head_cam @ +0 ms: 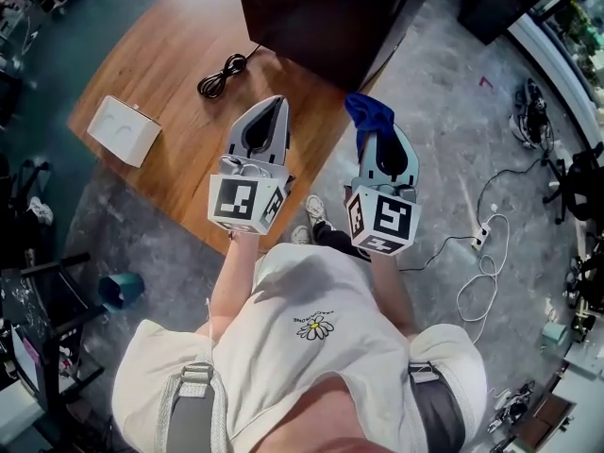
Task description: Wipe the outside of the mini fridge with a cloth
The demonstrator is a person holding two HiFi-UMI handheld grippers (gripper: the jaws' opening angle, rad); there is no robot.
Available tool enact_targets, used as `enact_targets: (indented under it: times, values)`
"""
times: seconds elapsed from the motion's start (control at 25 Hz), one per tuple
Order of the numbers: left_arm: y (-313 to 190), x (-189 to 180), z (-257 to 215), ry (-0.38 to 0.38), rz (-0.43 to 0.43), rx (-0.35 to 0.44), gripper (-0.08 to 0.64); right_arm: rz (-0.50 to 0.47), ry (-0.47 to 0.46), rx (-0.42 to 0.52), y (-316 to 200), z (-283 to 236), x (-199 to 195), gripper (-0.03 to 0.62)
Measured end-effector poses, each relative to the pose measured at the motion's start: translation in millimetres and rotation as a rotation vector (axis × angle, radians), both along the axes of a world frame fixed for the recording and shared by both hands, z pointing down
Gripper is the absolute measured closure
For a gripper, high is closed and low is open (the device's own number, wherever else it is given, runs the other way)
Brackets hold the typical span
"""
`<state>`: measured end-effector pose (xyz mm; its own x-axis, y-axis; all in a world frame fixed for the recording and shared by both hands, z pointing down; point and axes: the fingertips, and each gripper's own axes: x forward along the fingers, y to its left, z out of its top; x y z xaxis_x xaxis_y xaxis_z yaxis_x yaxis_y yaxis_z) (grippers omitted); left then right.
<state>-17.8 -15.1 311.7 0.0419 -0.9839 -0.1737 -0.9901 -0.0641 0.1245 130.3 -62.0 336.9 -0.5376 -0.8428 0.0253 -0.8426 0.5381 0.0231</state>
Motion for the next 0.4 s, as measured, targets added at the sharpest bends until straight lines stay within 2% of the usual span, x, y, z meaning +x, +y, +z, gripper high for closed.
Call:
enact_targets:
  times: [0.4]
  values:
    - [-18,6,2,-0.003,0.018,0.002,0.555,-0.011,0.011,-0.017,-12,8,0,0.531]
